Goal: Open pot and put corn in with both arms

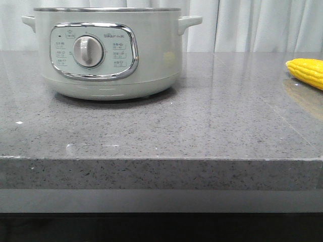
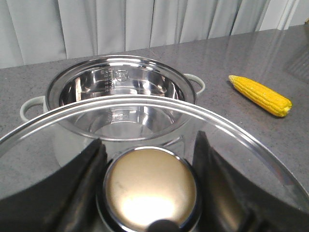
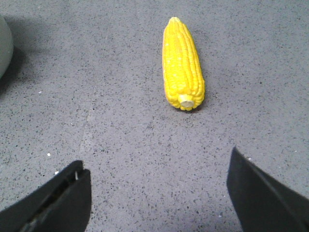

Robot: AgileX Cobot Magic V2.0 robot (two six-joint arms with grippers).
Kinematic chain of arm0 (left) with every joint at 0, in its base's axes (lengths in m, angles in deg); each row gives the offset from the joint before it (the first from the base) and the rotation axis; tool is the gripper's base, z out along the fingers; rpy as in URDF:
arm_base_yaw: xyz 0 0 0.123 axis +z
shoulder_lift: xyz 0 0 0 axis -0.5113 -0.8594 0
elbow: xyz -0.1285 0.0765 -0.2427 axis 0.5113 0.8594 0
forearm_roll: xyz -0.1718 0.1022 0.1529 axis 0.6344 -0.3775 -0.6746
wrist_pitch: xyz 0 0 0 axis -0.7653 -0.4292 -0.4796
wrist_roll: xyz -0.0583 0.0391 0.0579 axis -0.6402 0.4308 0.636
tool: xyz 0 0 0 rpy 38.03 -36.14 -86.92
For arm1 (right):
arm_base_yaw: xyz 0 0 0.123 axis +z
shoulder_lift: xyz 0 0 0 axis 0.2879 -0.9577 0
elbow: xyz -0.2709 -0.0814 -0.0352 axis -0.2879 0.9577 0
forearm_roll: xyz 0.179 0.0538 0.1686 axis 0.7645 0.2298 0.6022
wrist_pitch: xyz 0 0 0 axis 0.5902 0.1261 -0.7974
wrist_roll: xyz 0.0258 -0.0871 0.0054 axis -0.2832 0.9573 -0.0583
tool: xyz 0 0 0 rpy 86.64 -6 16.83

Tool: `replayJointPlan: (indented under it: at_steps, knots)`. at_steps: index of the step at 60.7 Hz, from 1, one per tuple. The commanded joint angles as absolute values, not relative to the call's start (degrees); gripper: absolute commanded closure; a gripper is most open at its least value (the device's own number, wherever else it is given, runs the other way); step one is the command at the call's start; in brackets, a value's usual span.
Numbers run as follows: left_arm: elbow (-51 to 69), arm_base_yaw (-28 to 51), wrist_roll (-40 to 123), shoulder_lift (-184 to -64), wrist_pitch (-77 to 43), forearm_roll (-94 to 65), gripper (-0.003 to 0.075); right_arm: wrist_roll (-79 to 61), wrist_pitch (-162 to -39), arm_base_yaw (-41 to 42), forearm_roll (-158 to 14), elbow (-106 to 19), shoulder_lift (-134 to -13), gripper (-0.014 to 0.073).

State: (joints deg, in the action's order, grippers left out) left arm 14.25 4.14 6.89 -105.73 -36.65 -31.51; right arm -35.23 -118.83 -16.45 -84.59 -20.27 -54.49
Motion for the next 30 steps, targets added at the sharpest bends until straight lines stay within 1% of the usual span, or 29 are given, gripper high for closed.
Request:
replayJointPlan:
  at_steps: [1,17,30]
  knots:
    - [14.3,3.8,6.9,-102.8,-28.4,-30.7,0.0512,-35.1,-115.2,-16.8,-85.0,-21.6,-54.6,0.0001]
    - [15.5,3.8,6.9,-101.5,-28.4,-30.7,0.0512,-35.1,-117.1,-16.8,-85.0,-22.8,-55.1,0.0001]
    - [15.5,3.8,6.9,-101.5,-28.5,-30.7,0.0512,-35.1,-125.4,-16.8,-85.2,-31.3,-61.8,0.0001]
